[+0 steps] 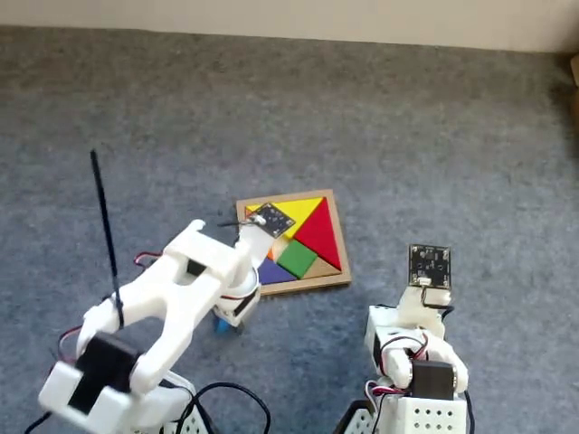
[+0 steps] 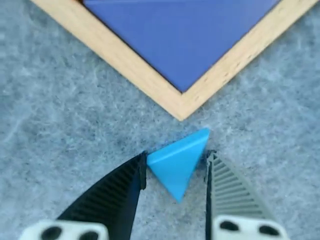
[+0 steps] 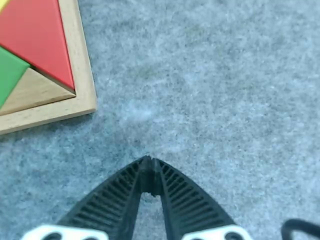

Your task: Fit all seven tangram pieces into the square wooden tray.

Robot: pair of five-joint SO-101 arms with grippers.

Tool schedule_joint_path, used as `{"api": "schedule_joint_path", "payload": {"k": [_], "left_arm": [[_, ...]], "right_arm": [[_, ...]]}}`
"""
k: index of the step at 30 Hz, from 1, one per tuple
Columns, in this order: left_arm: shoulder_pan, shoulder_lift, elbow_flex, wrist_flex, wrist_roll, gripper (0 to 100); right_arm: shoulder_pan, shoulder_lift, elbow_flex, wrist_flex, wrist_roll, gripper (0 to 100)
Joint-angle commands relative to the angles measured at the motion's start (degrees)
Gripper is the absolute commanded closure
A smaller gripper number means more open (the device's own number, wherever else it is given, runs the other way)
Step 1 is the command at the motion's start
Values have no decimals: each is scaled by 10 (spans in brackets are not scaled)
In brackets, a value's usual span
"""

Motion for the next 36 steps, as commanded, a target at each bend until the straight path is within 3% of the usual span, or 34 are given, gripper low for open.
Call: {"api": "schedule_joint_path", "payload": {"k": [1, 14, 23, 29, 36], "left_arm": [[9, 41, -51, 15, 6, 811], [51, 48, -67, 32, 21, 991], [52, -73, -58, 119, 17, 995], [51, -171, -63, 156, -56, 995], [51, -139, -100, 143, -133, 995]], "right_arm": [[6, -11, 66, 4, 4, 990], [6, -11, 66, 4, 4, 990], [6, -11, 66, 4, 4, 990], [6, -11, 66, 4, 4, 990], [6, -11, 66, 4, 4, 990]]}}
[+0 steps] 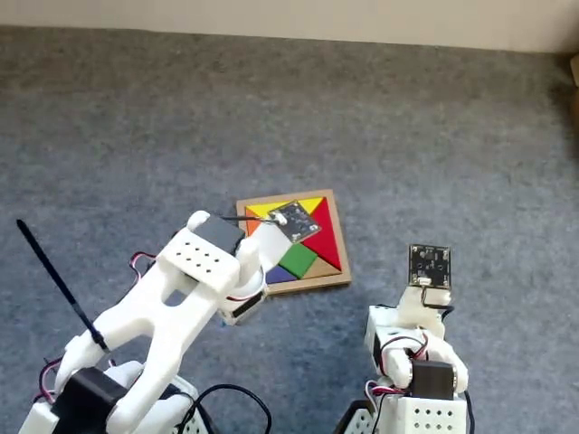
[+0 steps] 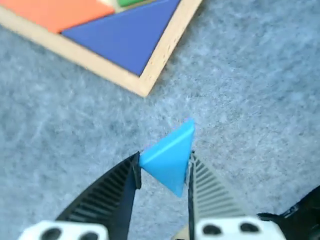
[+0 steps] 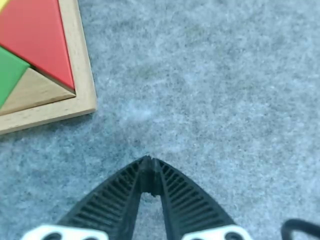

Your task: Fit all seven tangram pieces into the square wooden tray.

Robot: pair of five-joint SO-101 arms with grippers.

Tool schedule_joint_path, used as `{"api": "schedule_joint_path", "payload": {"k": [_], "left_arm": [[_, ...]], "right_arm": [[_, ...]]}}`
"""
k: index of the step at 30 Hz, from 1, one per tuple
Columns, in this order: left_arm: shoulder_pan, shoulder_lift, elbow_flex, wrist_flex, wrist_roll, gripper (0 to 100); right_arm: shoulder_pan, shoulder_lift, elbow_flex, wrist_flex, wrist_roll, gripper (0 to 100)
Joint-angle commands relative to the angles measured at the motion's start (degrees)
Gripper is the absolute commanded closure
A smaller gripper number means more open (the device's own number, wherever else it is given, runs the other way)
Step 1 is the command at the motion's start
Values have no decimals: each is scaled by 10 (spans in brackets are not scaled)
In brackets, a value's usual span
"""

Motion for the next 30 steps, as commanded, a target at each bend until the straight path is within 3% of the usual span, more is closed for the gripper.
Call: {"api": "schedule_joint_path", "payload": {"k": [1, 15, 22, 30], "left_arm": [[4, 22, -59, -8, -38, 995], [30, 279, -317, -4, -39, 989], [16, 332, -378, -4, -12, 832], [-19, 332, -391, 22, -6, 803]], "right_arm": [[6, -11, 66, 4, 4, 990], [6, -11, 66, 4, 4, 990], [6, -11, 66, 4, 4, 990], [6, -11, 66, 4, 4, 990]]}}
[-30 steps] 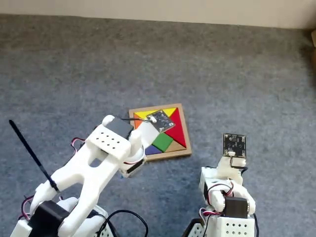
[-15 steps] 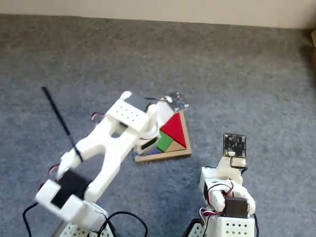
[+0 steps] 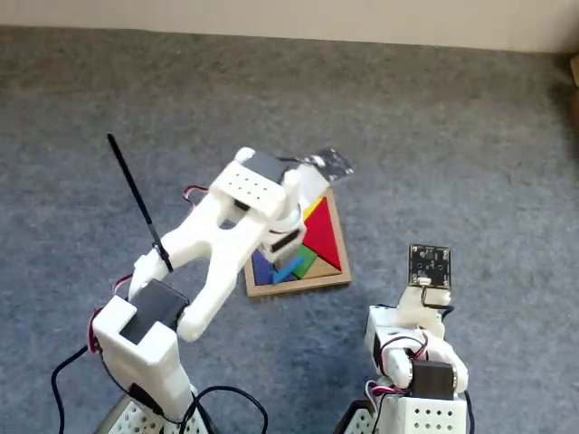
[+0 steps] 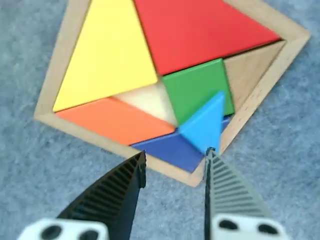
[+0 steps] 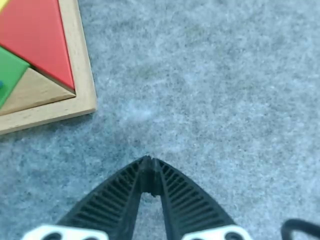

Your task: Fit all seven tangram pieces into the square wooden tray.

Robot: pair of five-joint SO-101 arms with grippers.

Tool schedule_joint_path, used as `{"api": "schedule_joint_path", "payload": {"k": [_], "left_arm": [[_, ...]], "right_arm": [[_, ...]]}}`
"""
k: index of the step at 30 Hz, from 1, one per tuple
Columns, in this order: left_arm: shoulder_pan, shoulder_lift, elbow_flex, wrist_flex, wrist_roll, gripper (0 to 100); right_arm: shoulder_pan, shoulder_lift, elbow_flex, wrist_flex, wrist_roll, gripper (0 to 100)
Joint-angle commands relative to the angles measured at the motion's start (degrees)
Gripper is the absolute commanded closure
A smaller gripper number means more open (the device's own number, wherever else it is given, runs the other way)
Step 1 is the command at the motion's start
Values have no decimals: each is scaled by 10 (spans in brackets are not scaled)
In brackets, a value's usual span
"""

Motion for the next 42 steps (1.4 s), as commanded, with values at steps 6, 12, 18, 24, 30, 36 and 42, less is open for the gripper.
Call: {"api": "schedule_joint_path", "payload": {"k": [6, 12, 18, 24, 30, 36, 42], "left_arm": [[-5, -4, -19, 29, 8, 804], [21, -3, -2, 29, 102, 804], [53, 1, 41, 16, 142, 804], [37, 1, 97, -58, 140, 804], [-18, 1, 98, -95, 99, 804], [-39, -3, 89, -110, 99, 804], [-49, -1, 44, -106, 99, 804]], "right_arm": [[6, -11, 66, 4, 4, 990], [6, -11, 66, 4, 4, 990], [6, -11, 66, 4, 4, 990], [6, -11, 66, 4, 4, 990], [6, -11, 66, 4, 4, 990], [6, -11, 66, 4, 4, 990], [6, -11, 66, 4, 4, 990]]}}
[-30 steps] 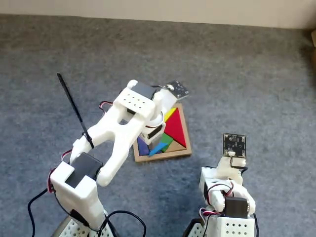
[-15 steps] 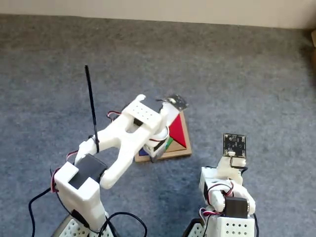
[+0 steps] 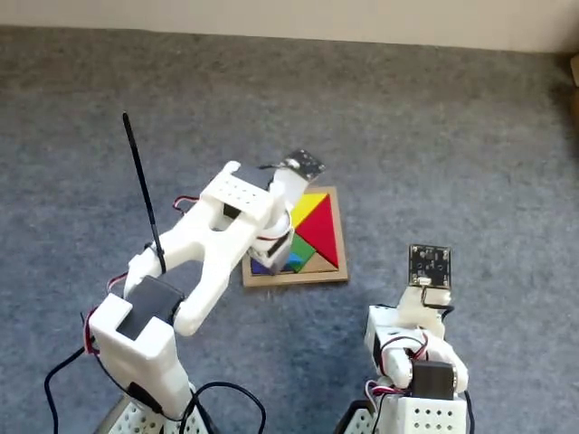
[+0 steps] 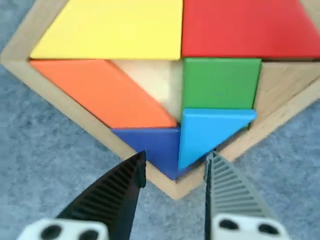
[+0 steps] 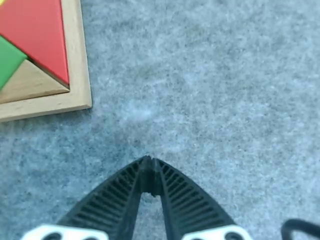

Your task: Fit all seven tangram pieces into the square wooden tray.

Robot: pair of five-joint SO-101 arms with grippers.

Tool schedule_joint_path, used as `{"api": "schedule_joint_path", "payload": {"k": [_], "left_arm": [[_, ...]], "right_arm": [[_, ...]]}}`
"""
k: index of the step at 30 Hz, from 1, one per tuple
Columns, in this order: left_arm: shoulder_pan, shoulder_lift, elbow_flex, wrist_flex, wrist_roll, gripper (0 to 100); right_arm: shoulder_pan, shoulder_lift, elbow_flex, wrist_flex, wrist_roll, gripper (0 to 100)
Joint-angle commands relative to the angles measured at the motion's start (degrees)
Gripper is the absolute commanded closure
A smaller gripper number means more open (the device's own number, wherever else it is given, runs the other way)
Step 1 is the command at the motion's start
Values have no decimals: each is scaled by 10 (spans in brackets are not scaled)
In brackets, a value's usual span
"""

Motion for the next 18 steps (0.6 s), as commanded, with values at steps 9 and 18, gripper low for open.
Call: {"api": "schedule_joint_path", "payload": {"k": [9, 18], "left_arm": [[-30, -3, -73, -3, -22, 804], [-31, -3, -72, -27, -21, 804]], "right_arm": [[6, -11, 66, 4, 4, 990], [6, -11, 66, 4, 4, 990]]}}
